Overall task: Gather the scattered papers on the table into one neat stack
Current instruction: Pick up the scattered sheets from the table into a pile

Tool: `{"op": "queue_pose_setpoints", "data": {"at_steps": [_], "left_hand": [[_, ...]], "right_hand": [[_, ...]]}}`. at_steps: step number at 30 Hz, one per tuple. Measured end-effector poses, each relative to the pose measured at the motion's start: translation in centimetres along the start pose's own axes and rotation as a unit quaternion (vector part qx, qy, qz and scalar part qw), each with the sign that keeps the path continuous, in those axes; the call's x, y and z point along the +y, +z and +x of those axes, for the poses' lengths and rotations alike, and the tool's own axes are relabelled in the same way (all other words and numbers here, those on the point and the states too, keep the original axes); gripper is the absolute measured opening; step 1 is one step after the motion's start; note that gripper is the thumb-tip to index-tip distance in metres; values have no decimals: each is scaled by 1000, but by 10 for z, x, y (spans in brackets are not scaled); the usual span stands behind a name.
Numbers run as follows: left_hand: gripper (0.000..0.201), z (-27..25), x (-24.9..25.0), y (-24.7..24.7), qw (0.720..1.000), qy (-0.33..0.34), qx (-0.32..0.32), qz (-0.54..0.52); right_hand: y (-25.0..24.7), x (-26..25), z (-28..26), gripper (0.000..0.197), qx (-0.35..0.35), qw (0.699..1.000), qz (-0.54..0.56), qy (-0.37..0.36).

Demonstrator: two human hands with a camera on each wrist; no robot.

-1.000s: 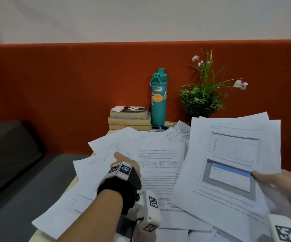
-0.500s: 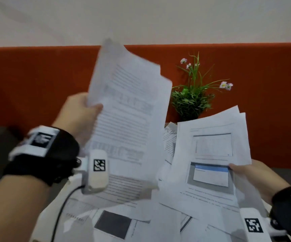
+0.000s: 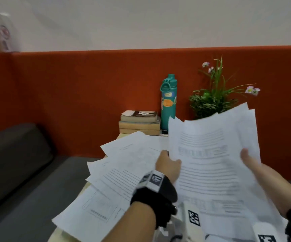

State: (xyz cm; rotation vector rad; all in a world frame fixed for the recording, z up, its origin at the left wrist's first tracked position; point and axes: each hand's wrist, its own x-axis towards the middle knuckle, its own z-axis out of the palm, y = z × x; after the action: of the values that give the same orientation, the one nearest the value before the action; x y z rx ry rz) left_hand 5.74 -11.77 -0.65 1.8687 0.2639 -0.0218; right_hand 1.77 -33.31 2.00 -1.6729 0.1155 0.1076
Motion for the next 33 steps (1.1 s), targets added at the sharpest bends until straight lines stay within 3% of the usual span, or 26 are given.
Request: {"op": "queue_pose_setpoints", "data": {"at_steps": [2, 5, 8, 10, 12, 15, 17, 19, 25, 29, 31, 33], "left_hand": [[30, -7, 2, 6, 1000, 4, -25, -3], [22, 0, 7, -22, 993, 33, 14, 111], [61, 20, -7, -84, 935, -32, 77, 346], [84, 26, -30, -117, 881, -107, 58, 457], [96, 26, -49, -132, 853, -140, 33, 501], [99, 30, -54, -137, 868, -136, 22, 477], [73, 31, -45, -137, 890, -100, 24, 444], [43, 33, -35, -138, 895, -54, 42, 440], [41, 28, -28, -144, 893, 16, 1, 450], [14, 23, -30, -145, 919, 94, 85, 373], [12, 15, -30, -140, 907, 75, 54, 411], [31, 10, -35, -135, 867, 29, 36, 497]], "right_hand": [[0, 1, -1, 56, -2, 999, -46, -9], [-12, 13, 4, 102, 36, 998, -48, 2], [-25, 26, 10, 112, 47, 999, -23, 16], [-18, 20, 5, 87, 39, 999, -21, 29], [-14, 18, 5, 49, 40, 998, -24, 37], [-14, 22, 12, 47, 56, 997, -39, 45], [-15, 22, 14, 43, 67, 995, -44, 54], [-19, 20, 12, 25, 70, 996, -41, 48], [-21, 18, 7, 18, 76, 995, -28, 55], [-21, 17, 5, 16, 90, 994, -20, 56], [-20, 17, 4, 16, 83, 995, -19, 56], [-18, 18, 3, 18, 77, 995, -16, 59]]}}
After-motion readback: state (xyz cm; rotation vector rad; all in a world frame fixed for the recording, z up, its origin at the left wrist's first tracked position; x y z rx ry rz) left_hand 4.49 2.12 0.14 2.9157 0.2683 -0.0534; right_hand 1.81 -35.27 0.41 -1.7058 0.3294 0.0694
